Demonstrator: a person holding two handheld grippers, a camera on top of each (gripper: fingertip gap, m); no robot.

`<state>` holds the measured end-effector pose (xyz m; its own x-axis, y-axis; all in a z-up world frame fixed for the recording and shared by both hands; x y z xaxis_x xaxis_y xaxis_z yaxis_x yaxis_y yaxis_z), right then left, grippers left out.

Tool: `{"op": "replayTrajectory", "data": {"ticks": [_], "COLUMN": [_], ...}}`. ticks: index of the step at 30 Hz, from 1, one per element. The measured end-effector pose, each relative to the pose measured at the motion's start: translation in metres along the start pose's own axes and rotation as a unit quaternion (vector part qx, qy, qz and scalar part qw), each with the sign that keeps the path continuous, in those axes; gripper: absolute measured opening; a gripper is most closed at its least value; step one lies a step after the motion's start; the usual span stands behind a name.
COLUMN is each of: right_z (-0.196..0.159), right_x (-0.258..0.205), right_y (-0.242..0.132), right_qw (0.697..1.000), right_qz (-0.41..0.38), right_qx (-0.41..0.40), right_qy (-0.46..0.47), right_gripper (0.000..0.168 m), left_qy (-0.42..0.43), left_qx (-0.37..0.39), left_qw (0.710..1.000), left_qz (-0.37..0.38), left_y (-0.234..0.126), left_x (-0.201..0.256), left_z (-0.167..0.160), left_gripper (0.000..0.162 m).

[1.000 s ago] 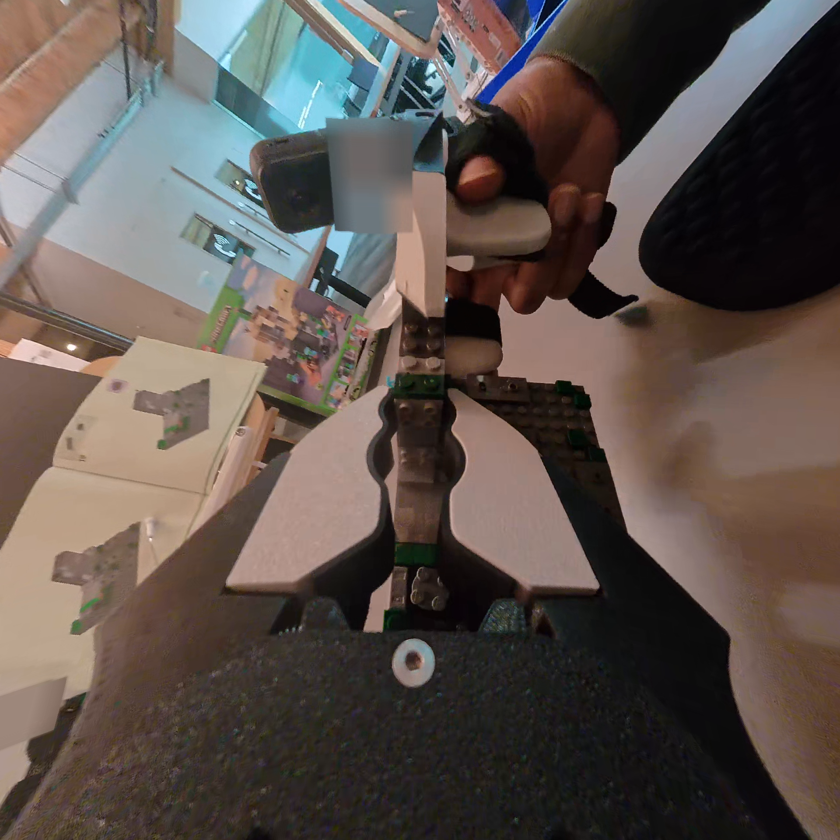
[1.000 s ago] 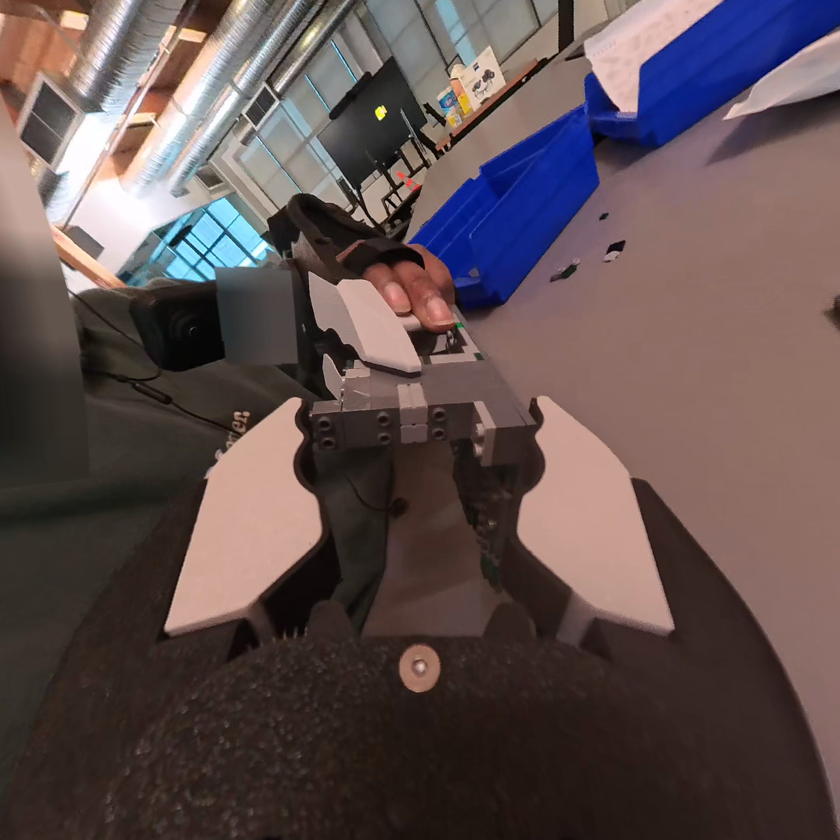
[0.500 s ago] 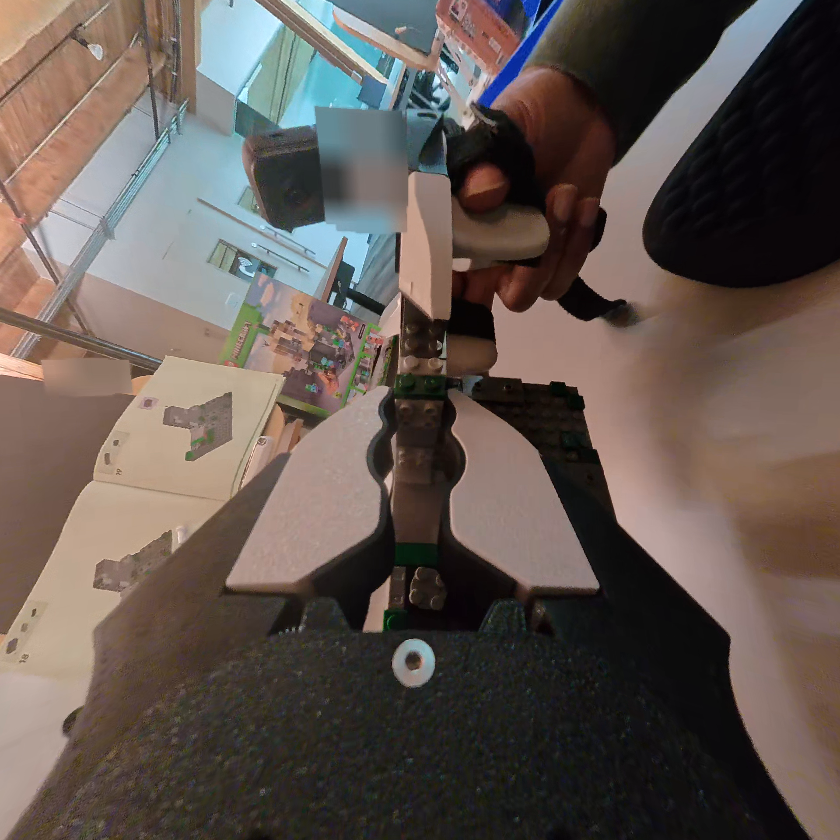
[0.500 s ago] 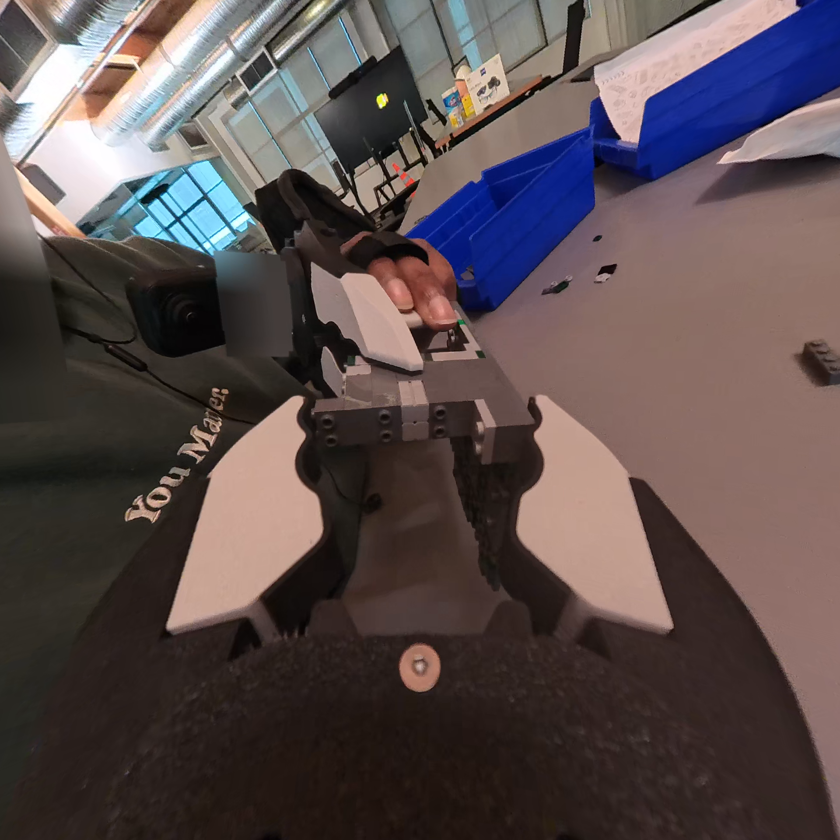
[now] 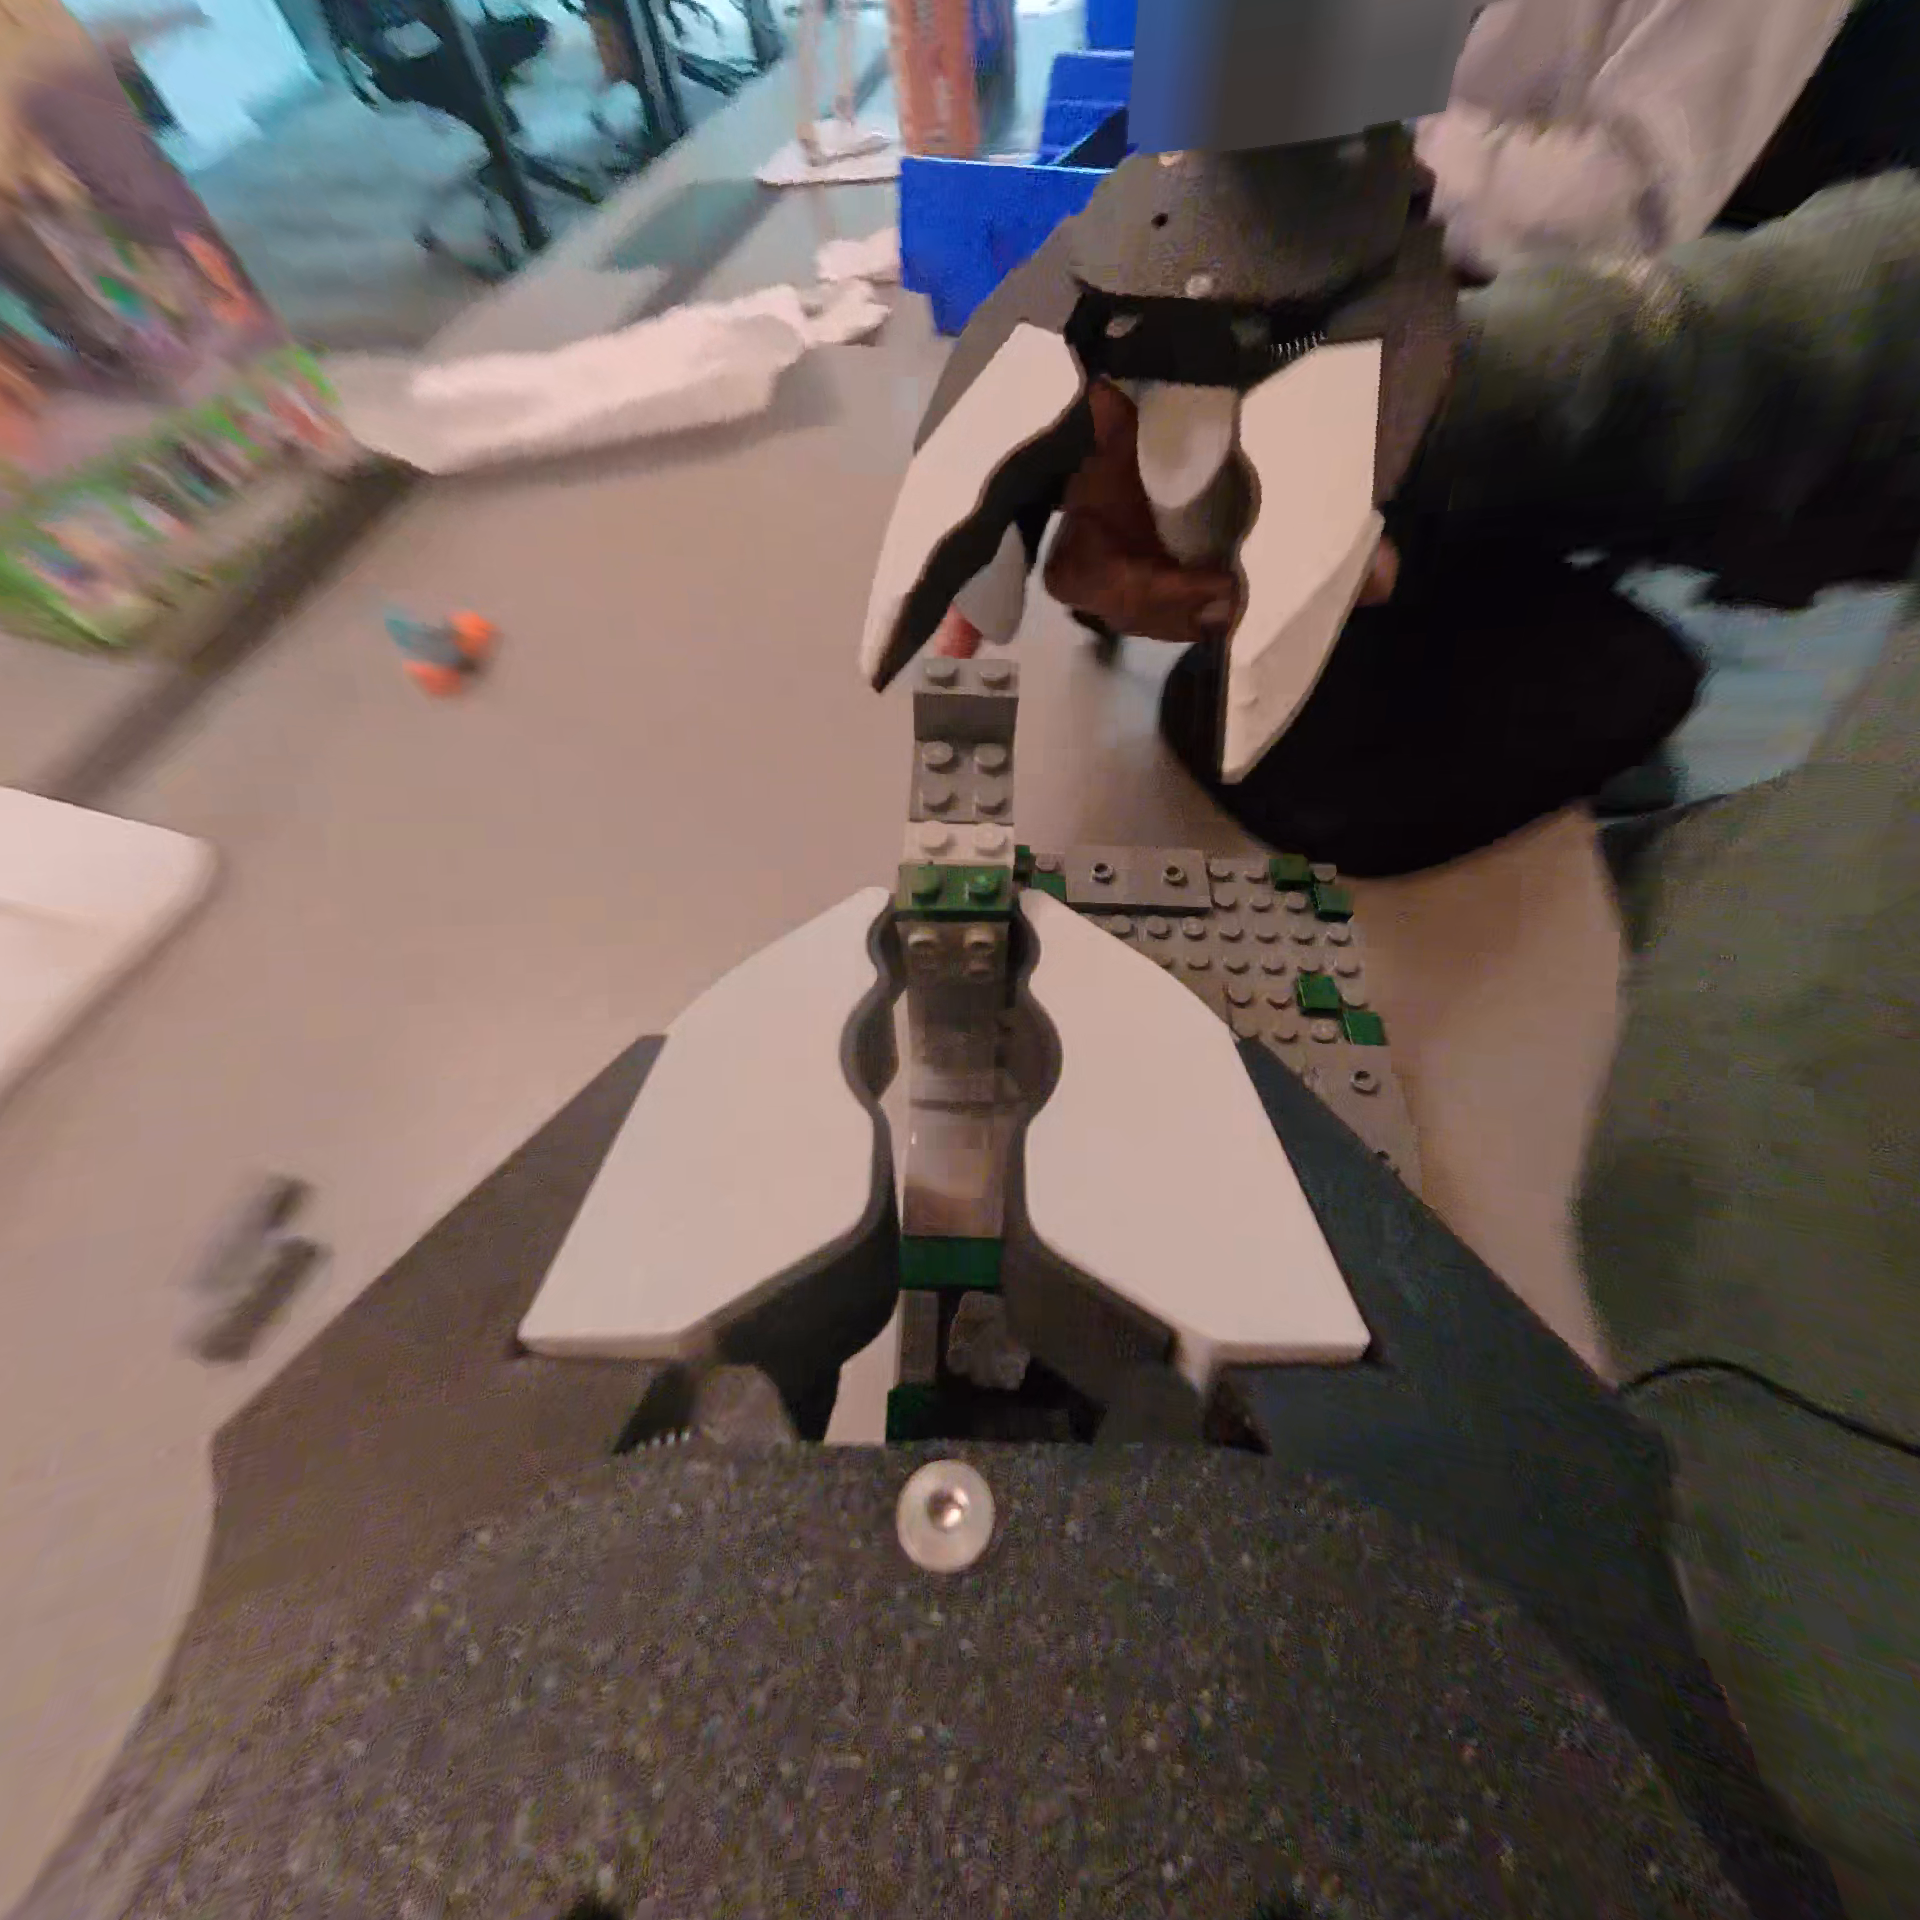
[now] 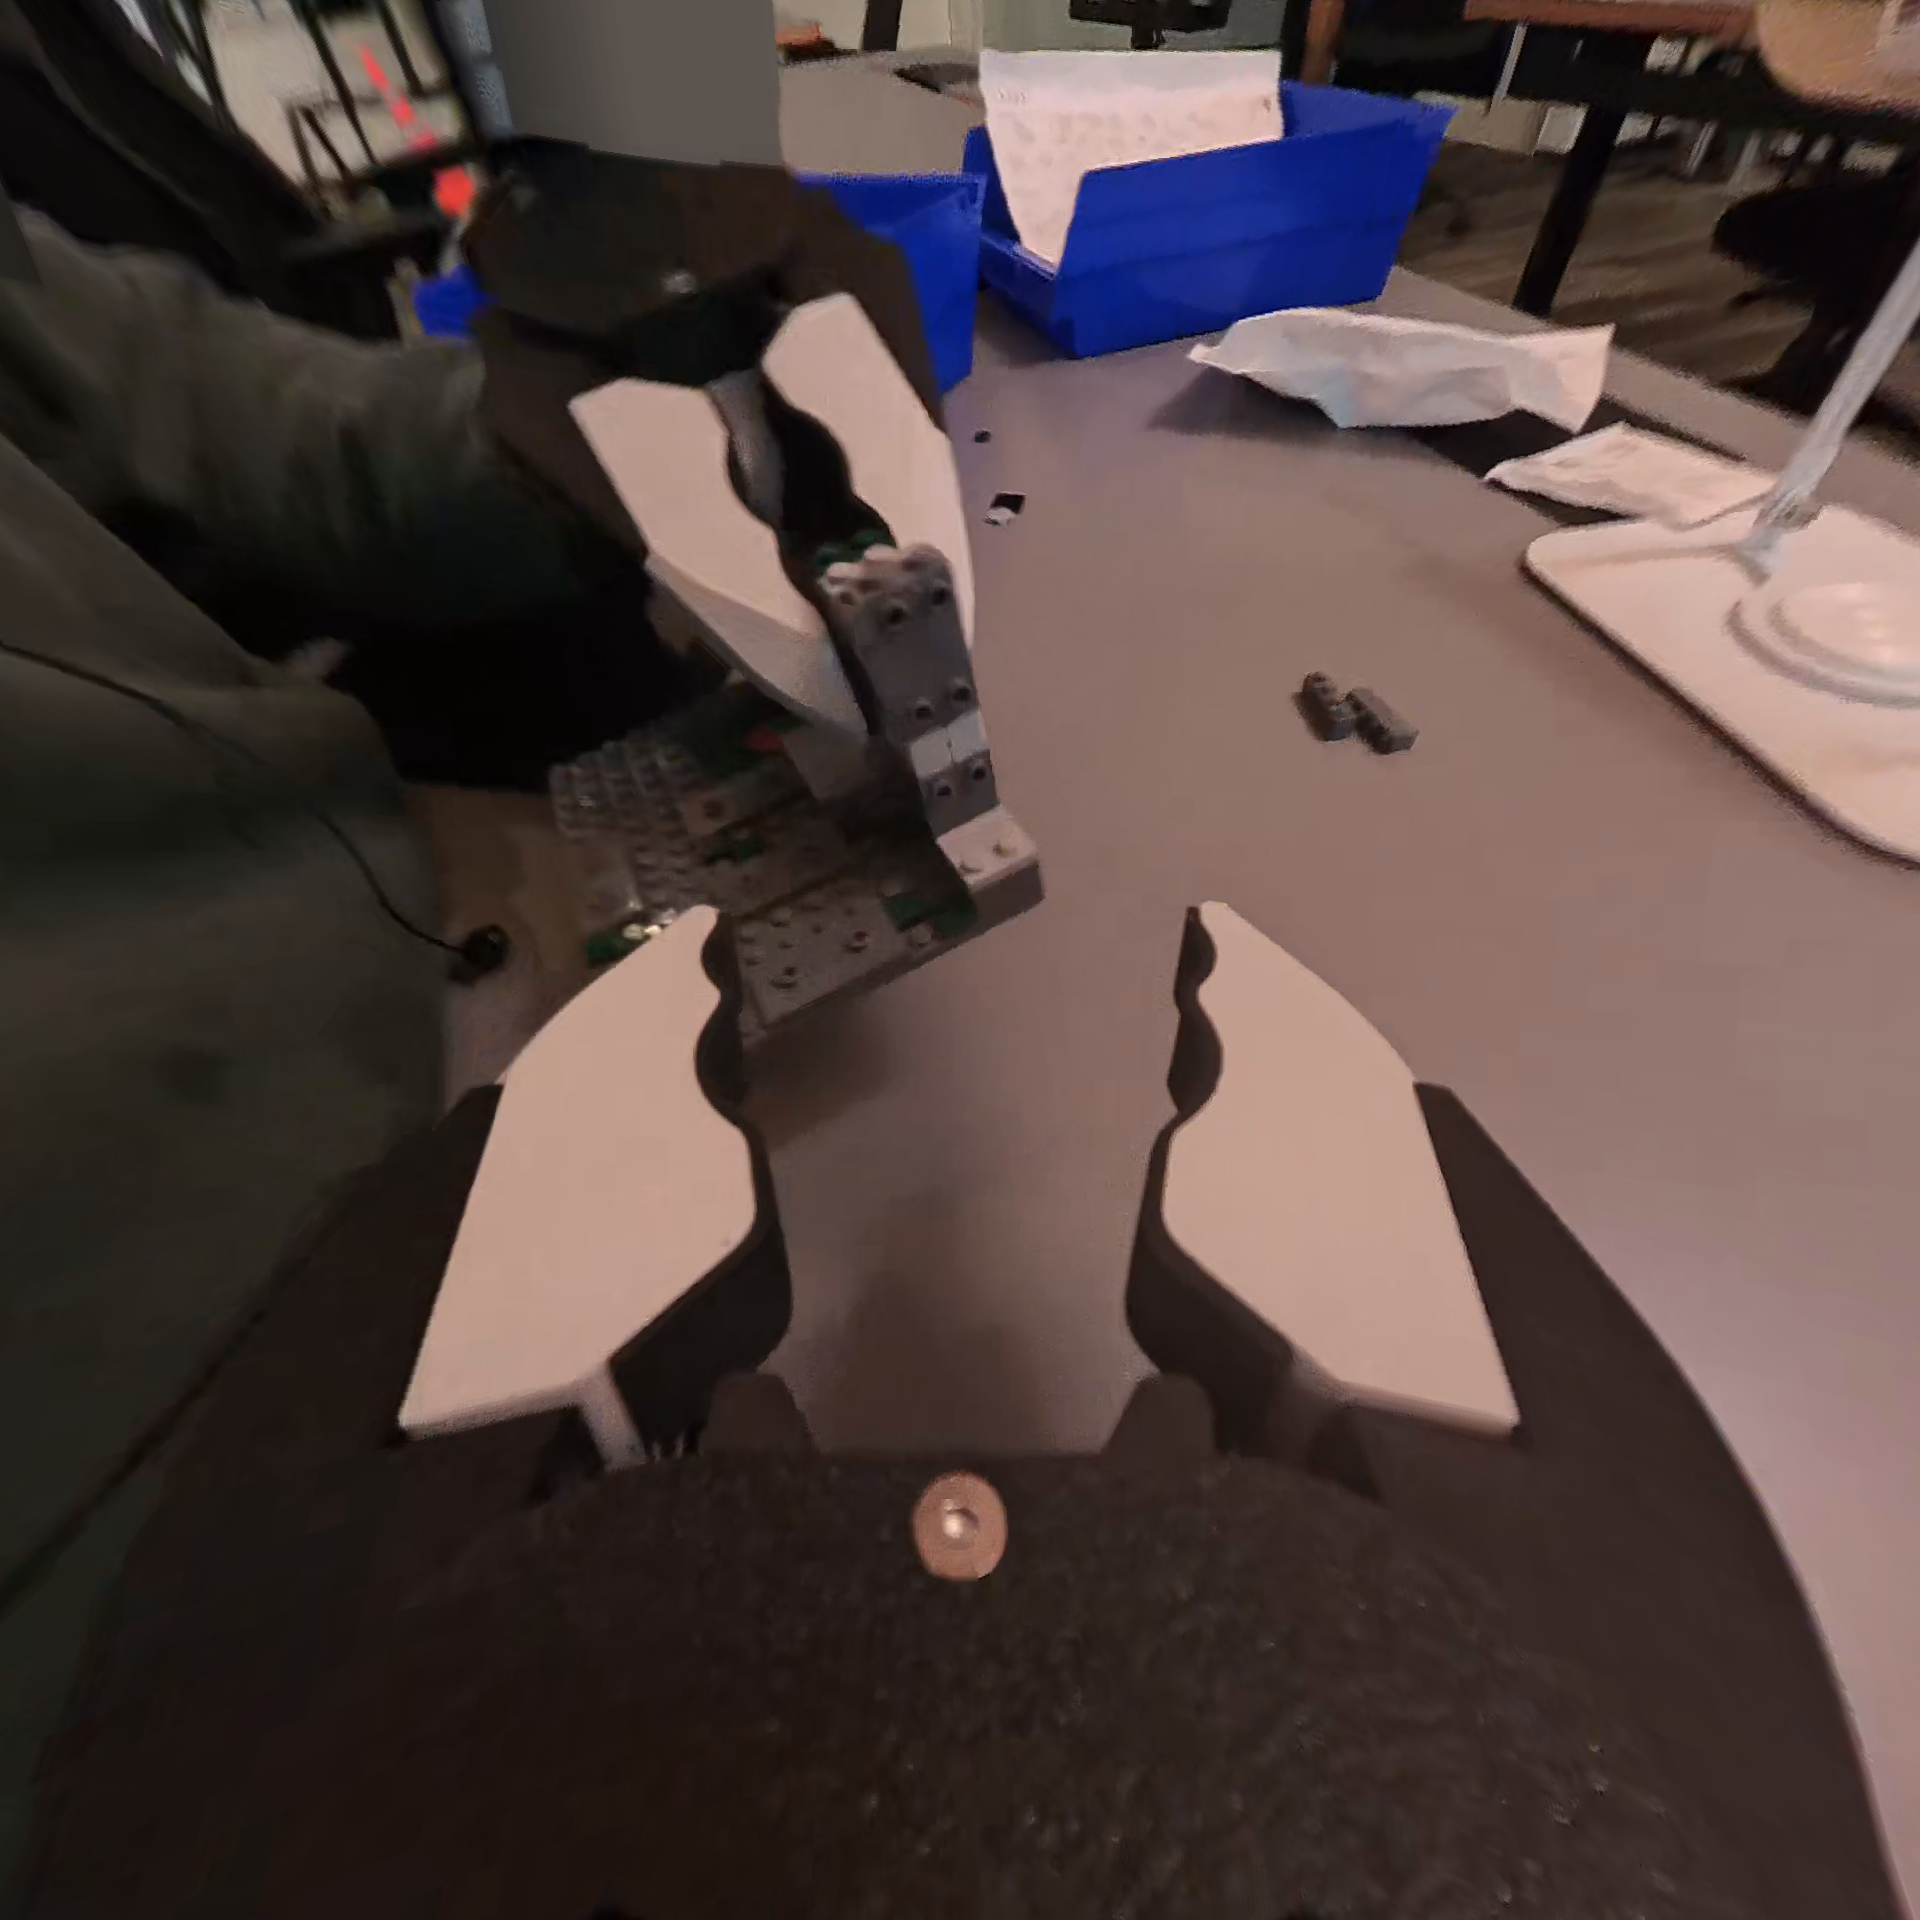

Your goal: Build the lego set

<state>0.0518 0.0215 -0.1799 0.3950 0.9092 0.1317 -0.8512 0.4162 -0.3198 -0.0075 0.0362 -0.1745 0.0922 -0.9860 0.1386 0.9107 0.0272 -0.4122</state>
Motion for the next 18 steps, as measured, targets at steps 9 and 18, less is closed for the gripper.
{"op": "replayTrajectory", "data": {"ticks": [9, 18], "right_z": [0.015, 0.012], "right_x": [-0.010, -0.009], "right_y": [0.017, 0.029], "right_qw": [0.991, 0.988], "right_qz": [0.112, 0.153], "right_qx": [-0.022, -0.019], "right_qy": [-0.068, -0.019], "right_gripper": [0.040, 0.017], "left_qy": [-0.139, -0.152], "left_qx": [-0.023, -0.027], "left_qw": [0.979, 0.977], "left_qz": [-0.145, -0.145], "left_y": [0.014, 0.014], "left_x": [0.017, 0.011], "left_z": [-0.005, -0.008], "left_gripper": [0.017, 0.018]}}
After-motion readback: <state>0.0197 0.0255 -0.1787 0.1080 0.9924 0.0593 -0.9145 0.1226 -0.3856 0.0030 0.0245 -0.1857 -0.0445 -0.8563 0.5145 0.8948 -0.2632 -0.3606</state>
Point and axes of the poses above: each gripper's, where its closed fingertips meet, y out along the fingers, z out of its top, x = y × z across the jaws, the point moved 1 cm from there along -y, back along the fingers, and after that the axes turned 13 degrees about -y, right-handed, at the moved point
